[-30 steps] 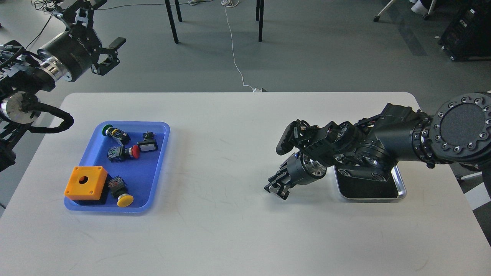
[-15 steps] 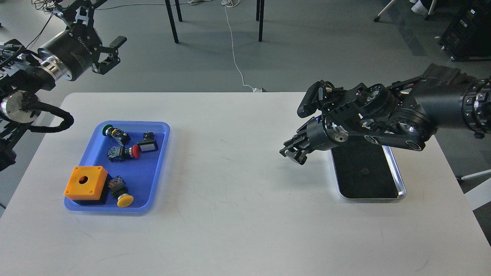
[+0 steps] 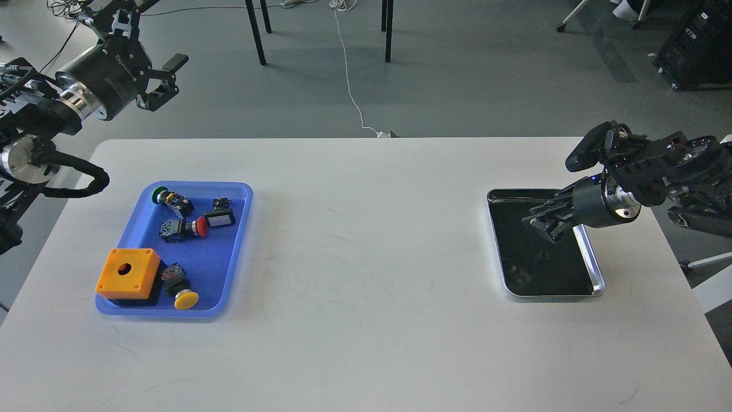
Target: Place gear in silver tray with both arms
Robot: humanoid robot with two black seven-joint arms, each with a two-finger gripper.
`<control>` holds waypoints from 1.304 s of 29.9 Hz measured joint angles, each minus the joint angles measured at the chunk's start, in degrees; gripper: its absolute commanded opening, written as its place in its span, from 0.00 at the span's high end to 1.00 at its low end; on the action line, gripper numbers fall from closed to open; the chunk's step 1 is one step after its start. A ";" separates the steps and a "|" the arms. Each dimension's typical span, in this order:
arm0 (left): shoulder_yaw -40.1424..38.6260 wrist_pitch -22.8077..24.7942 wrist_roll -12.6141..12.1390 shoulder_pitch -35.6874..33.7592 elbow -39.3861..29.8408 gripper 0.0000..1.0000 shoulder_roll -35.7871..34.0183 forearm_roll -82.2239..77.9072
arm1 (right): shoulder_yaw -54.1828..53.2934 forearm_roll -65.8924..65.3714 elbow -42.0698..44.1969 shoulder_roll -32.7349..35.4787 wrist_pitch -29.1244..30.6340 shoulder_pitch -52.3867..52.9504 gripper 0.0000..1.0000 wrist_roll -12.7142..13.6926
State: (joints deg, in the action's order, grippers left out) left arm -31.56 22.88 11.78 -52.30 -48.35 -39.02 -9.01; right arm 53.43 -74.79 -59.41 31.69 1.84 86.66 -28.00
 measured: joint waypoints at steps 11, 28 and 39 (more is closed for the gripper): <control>0.10 -0.20 -0.08 0.16 0.00 0.02 0.22 -1.07 | -0.31 -0.01 5.94 -2.17 -2.34 -6.67 0.83 0.00; 0.10 -0.48 -0.01 0.62 0.01 0.02 1.08 -1.36 | -3.21 0.16 17.75 -4.01 -2.42 -14.03 0.76 -0.01; 0.10 -0.55 -0.09 0.87 0.01 0.02 1.90 -1.43 | -8.53 0.60 19.15 -4.68 -2.54 -16.13 0.39 0.00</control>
State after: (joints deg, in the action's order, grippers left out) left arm -31.46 22.33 11.69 -51.43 -48.34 -37.12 -10.44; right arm 44.90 -74.19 -40.26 27.01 -0.70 70.53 -28.00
